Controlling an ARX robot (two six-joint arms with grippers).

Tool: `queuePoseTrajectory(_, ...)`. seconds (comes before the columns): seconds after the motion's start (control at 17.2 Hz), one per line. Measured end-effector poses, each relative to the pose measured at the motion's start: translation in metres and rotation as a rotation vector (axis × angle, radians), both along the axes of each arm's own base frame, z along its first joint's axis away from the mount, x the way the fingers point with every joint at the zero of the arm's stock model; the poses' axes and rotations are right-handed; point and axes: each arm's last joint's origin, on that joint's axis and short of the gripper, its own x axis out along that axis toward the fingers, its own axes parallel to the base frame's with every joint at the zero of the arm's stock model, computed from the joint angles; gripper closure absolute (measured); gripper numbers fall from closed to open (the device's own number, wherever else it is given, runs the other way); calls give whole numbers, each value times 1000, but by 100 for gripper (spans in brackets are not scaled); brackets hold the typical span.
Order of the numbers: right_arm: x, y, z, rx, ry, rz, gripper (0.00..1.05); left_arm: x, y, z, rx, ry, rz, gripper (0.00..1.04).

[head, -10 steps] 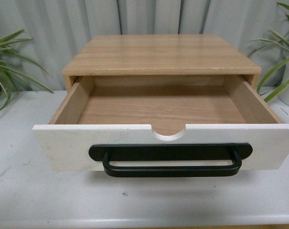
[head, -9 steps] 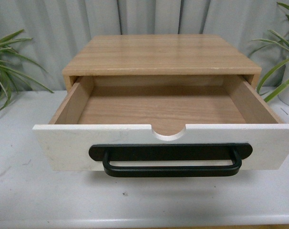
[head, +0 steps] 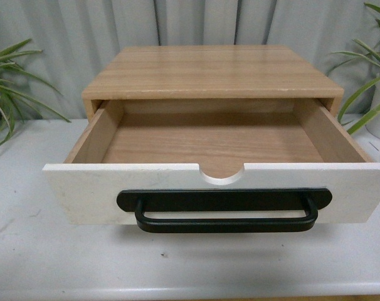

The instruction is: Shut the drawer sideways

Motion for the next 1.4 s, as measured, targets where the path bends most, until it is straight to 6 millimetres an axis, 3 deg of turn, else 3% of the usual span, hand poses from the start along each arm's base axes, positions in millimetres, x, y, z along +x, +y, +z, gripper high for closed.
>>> queuePoseTrajectory(0.47,0,0,0,0,0,0,6,0,0,0,0,0,0,7)
queuePoseTrajectory(0.52,0,0,-1,11,9,-5,6,0,0,-2,-27,54,25,7)
queuePoseTrajectory(0.58,3,1,-2,161,124,-115,6,0,-2,0,-112,256,131,7)
queuePoseTrajectory(0.64,13,-2,8,339,122,-210,6,4,-3,10,-242,337,236,7)
queuePoseTrajectory(0.7,23,-7,29,520,34,-253,6,10,-2,28,-376,248,281,7)
queuePoseTrajectory(0.81,52,-3,70,584,-65,-158,6,32,-9,78,-378,115,199,7)
queuePoseTrajectory(0.93,91,16,97,362,-46,-28,6,66,-26,98,-80,143,107,7)
queuePoseTrajectory(1.22,107,32,103,129,-12,63,6,81,-35,106,147,137,63,7)
queuePoseTrajectory(1.28,112,38,105,20,-27,86,6,84,-40,111,264,121,32,7)
queuePoseTrajectory(1.4,118,58,99,-431,-19,183,6,77,-61,117,666,122,-167,7)
